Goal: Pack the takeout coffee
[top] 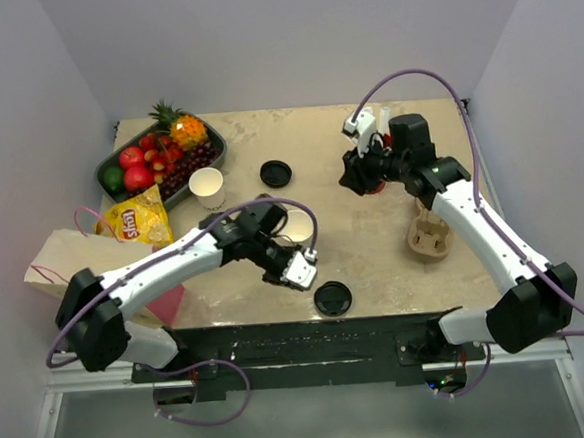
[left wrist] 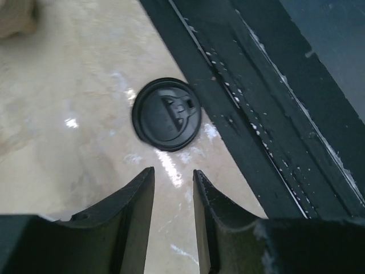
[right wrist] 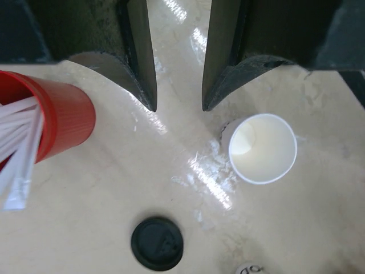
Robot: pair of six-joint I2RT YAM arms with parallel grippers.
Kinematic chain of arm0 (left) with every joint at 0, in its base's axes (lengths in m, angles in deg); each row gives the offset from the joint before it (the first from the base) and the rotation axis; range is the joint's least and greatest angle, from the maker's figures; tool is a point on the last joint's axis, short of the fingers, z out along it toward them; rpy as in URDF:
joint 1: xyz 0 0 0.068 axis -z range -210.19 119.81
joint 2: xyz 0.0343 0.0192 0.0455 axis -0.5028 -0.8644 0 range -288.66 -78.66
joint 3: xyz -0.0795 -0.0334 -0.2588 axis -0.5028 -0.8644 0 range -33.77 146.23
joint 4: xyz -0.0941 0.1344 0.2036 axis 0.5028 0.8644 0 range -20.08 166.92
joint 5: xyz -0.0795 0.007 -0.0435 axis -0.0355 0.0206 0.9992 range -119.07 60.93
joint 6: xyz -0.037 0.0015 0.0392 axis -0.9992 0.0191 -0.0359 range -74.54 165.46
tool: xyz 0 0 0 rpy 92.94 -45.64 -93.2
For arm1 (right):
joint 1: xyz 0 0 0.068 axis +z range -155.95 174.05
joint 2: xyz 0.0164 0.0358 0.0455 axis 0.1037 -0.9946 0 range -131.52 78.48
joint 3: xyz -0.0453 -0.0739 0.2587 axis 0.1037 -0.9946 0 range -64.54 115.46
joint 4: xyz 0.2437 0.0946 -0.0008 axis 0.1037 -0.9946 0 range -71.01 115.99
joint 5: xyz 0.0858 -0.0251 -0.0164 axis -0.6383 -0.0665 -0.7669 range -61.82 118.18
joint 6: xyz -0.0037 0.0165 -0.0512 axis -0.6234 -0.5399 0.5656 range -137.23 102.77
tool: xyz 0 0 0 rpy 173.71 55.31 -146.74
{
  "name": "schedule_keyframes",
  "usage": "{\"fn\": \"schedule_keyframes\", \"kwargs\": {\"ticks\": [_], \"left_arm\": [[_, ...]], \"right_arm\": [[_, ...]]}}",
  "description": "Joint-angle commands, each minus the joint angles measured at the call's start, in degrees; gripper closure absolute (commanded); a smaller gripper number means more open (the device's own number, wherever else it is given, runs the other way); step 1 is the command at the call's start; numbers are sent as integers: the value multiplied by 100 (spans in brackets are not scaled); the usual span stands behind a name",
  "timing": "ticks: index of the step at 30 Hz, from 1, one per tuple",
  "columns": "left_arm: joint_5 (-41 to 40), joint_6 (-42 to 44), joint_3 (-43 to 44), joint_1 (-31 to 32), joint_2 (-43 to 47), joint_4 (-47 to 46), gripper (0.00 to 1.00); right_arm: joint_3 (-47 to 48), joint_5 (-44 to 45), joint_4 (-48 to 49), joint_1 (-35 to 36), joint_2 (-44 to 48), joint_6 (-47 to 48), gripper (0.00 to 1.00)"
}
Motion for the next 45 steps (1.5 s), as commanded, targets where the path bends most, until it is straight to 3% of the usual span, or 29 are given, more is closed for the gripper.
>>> {"fn": "schedule_keyframes", "kwargs": {"ticks": [1,10,21,30,34,36,41,45], "left_arm": [[-47,994,126,642,-655,-104,62],[-459,345,-269,1407,-1527,-1308,64],[-1075,-87,-279,1627,-2124,-1915,69],[-1101,19,-111,1636,-2336,-1722,86],[-1119,54,-59,1627,-2284,-1512,100],[-1128,37,-32,1619,-2108,-1493,100],[-874,28,441,1391,-1467,-1555,100],[-636,-244,1616,1145,-1413,-1467,100]], "right_arm": [[270,618,640,-130,291,-691,58],[-73,618,631,-306,933,-797,55],[-240,478,710,-500,1198,-885,54],[-293,434,763,-579,1128,-859,54],[-311,416,798,-588,1119,-885,54],[-284,442,746,-605,1101,-876,54],[58,609,587,-623,952,-859,55],[339,890,447,-658,837,-675,55]]}}
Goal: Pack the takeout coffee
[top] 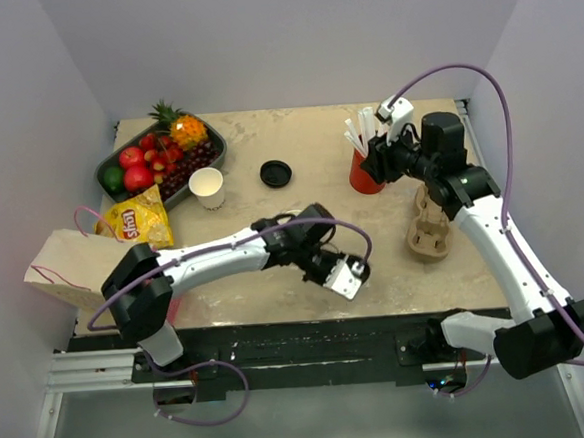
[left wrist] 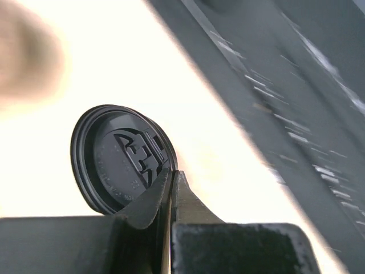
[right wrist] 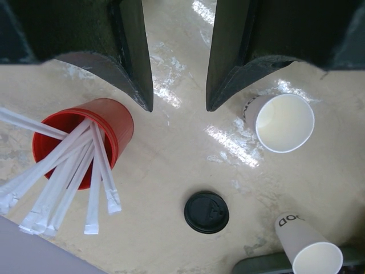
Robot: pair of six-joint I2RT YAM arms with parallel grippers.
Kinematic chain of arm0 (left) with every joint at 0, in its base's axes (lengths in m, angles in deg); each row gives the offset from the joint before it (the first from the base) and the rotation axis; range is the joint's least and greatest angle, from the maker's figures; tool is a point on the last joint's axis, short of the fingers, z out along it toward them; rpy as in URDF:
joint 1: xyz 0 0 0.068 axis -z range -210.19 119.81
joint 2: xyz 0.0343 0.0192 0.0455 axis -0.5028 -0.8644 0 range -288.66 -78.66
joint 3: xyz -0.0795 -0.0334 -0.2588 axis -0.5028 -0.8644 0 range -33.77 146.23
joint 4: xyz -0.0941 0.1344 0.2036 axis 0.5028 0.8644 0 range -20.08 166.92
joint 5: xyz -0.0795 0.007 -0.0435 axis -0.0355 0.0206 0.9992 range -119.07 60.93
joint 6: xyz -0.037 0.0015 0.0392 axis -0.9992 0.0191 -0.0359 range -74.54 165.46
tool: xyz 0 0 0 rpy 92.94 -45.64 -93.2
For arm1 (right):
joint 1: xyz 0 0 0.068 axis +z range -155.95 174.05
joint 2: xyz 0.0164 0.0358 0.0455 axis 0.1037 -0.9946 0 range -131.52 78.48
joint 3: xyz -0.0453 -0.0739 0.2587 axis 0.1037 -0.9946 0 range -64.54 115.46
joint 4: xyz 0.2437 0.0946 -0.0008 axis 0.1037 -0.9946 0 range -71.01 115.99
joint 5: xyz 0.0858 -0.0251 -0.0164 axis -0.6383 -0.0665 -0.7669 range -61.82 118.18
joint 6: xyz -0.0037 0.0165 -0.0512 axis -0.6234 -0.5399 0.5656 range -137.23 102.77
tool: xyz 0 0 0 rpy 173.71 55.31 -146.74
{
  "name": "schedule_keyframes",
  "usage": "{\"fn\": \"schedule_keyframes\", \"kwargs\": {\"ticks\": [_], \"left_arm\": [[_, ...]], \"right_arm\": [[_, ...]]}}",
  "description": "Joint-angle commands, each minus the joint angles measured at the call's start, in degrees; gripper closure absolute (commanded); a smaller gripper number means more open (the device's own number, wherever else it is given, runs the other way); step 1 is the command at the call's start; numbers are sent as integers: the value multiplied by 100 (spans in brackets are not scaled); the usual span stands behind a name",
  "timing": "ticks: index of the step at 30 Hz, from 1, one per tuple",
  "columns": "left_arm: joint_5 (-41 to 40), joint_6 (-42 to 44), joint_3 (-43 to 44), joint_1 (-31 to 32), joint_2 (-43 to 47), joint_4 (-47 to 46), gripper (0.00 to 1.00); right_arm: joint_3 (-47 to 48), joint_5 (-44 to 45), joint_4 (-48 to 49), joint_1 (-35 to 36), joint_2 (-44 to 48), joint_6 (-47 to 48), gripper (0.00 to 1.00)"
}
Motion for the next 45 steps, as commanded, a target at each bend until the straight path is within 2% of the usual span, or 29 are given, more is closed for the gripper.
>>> {"fn": "schedule_keyframes", "kwargs": {"ticks": [1,4,9,14,16,19,22,26,29,34,36,38,39,41,45], "left_arm": [[490,-323,1372,-300,392,-179,100],[402,-605,1918,-590,322,-179,100],[-195,-913,2857,-1328,-117,110,100],[-555,-1229,3245,-1961,-582,120,100],[-687,-1283,3614,-2058,-976,328,100],[-1240,-801,4299,-2173,-1740,1031,100],[-1031,-852,4792,-2463,-2400,1227,100],[-960,-817,5441,-2498,-3140,1341,100],[-951,-887,5628,-2489,-3536,1210,100],[-1135,-1141,5470,-2489,-3966,402,100],[-1180,-1229,5610,-2489,-4134,340,91],[-1329,-1282,5645,-2481,-4292,269,76],[-1347,-1326,5637,-2489,-4310,225,72],[-1356,-1344,5637,-2481,-4240,243,65],[-1075,-1221,5532,-2507,-3654,584,61]], "right_arm": [[591,375,-69,-68,-70,169,55],[811,638,-140,-138,-149,354,55],[1093,814,-245,-410,-202,390,55],[1259,824,36,-577,-394,459,55],[1418,501,123,-639,-544,600,55],[1278,192,615,-639,-580,776,55],[1199,164,1002,-648,-632,706,55],[1058,112,1108,-675,-615,530,55],[795,181,1205,-675,-571,548,55],[636,252,1152,-727,-580,451,55],[610,217,1135,-736,-641,416,55],[592,226,1161,-745,-702,416,55],[609,226,1178,-745,-755,407,55],[679,191,1170,-745,-825,399,55],[750,155,1161,-754,-887,398,55]]}}
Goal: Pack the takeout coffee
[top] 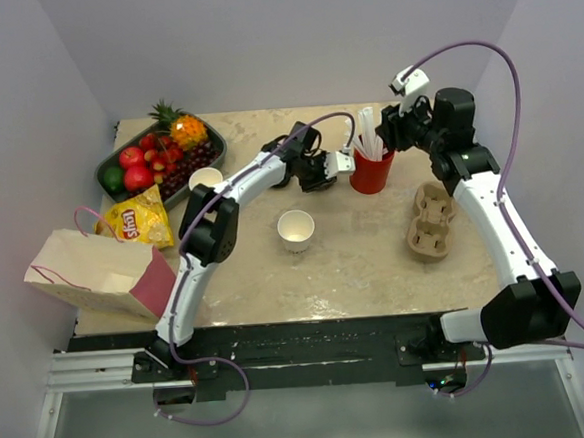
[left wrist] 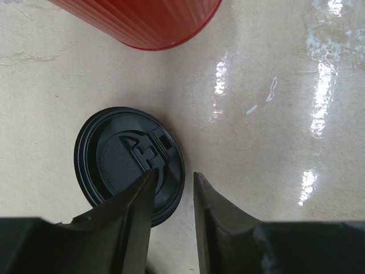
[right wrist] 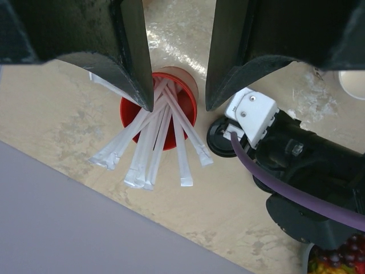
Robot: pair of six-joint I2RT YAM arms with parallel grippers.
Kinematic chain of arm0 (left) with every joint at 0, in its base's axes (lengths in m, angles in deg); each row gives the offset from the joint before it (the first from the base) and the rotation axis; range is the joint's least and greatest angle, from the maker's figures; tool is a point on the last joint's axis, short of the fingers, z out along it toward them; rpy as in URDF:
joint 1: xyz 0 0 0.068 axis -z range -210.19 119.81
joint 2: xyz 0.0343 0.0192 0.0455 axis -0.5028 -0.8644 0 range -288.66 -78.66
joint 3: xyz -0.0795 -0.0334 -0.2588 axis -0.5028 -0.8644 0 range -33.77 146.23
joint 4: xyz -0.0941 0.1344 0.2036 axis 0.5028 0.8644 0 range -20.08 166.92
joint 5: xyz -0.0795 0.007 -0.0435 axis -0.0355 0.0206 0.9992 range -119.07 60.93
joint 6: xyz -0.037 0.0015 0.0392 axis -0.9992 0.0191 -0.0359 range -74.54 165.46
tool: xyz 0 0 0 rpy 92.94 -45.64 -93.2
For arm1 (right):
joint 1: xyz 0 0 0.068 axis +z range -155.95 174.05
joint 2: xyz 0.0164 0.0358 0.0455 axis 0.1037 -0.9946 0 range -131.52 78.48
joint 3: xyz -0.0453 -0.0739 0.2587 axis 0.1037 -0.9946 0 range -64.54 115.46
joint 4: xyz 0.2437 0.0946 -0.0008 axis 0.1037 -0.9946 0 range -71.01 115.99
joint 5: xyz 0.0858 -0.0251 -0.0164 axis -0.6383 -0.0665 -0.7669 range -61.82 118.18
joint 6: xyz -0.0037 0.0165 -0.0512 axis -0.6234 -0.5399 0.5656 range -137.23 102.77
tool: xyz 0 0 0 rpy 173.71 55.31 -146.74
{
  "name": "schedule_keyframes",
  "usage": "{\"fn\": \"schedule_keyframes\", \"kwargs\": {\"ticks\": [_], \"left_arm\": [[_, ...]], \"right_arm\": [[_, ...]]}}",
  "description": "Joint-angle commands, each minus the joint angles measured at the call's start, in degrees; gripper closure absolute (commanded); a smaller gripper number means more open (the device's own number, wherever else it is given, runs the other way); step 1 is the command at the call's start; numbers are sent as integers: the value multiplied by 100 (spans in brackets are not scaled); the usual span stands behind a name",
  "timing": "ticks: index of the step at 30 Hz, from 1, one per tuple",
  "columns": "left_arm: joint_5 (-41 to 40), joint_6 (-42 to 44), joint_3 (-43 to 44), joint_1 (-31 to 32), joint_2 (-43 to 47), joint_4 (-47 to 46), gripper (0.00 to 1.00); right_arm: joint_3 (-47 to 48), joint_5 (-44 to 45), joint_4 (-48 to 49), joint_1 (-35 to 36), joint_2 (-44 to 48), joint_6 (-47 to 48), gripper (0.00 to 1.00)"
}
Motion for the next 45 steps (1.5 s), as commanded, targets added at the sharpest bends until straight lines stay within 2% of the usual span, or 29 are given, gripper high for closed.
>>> {"fn": "schedule_keyframes", "kwargs": {"ticks": [1,8,15,18,35,42,45], "left_arm": [[269,-12,85,-33,787,85,61],[473,100,-4,-542,1597,891,59],[349,603,505,-1148,904,1895,68],[253,787,594,-1237,684,1931,72],[-38,1359,550,-1255,156,2097,74],[348,1157,392,-1255,753,1904,73],[629,1385,331,-1246,938,2211,73]], "right_arm": [[167,-83,230,-39,-44,-76,55],[-53,-214,256,-39,-17,-32,55],[-343,-548,256,-39,27,-49,55],[-387,-662,186,-30,27,-41,55],[-475,-654,45,-30,-96,-5,54],[-466,-645,10,-39,-105,30,54],[-492,-672,1,-39,-131,38,54]]}}
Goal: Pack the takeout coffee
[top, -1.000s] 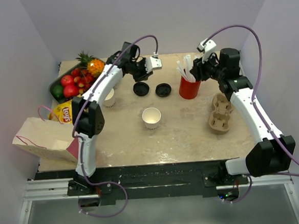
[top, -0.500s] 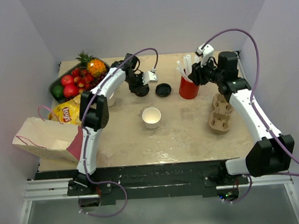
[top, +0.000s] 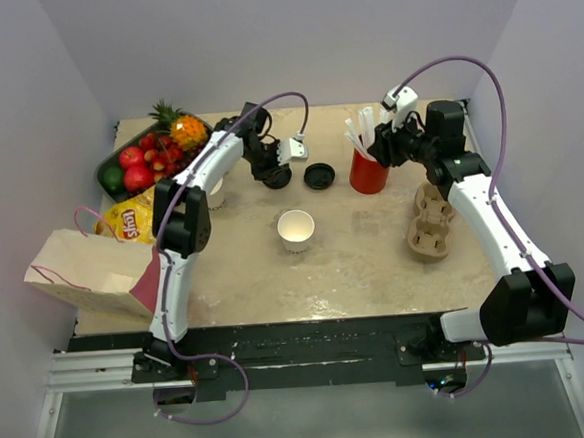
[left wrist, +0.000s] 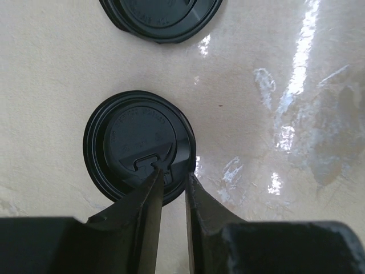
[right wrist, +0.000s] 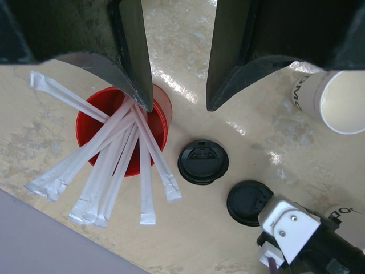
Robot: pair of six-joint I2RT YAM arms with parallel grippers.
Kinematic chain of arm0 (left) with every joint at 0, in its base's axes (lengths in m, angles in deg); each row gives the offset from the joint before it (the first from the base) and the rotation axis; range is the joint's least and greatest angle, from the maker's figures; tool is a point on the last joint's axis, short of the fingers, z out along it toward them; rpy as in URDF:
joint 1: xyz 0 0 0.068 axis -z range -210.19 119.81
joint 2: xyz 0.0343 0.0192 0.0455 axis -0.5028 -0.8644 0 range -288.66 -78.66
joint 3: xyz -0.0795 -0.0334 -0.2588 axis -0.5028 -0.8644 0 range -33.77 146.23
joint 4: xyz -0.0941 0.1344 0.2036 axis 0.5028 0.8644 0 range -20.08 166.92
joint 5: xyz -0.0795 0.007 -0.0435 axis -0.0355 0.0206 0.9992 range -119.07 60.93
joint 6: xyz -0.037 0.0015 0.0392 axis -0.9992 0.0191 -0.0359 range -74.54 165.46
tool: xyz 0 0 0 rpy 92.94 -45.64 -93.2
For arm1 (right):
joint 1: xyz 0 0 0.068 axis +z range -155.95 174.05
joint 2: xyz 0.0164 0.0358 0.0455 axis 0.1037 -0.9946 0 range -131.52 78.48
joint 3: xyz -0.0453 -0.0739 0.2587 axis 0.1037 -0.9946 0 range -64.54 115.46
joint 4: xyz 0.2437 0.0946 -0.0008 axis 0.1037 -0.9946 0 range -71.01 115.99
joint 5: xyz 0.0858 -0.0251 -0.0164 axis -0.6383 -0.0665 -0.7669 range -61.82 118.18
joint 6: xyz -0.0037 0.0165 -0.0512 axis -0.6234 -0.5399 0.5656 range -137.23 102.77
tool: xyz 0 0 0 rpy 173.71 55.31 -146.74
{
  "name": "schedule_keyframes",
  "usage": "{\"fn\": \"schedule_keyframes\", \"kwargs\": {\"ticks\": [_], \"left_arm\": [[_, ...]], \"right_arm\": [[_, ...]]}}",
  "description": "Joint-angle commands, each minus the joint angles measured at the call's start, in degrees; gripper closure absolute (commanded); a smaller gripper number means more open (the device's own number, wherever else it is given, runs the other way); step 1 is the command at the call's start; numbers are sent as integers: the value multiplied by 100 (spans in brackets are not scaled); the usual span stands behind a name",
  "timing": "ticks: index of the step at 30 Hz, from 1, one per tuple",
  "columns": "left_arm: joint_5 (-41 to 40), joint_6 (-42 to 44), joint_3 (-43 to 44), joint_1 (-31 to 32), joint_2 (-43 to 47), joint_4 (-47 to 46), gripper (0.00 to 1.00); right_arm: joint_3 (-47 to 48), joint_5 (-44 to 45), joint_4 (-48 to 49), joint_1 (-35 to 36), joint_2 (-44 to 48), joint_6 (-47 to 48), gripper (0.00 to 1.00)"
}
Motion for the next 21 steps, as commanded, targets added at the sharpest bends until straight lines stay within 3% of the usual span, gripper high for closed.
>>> {"fn": "schedule_keyframes", "kwargs": {"ticks": [1,21], "left_arm": [[521,233,-52,20,652,330,73],[-32,295,-149,116,63,234,76]], "right_arm": [[41,-95,58,-21,-11,30,54],[181,-191,-65,-21,-117,39,54]]}}
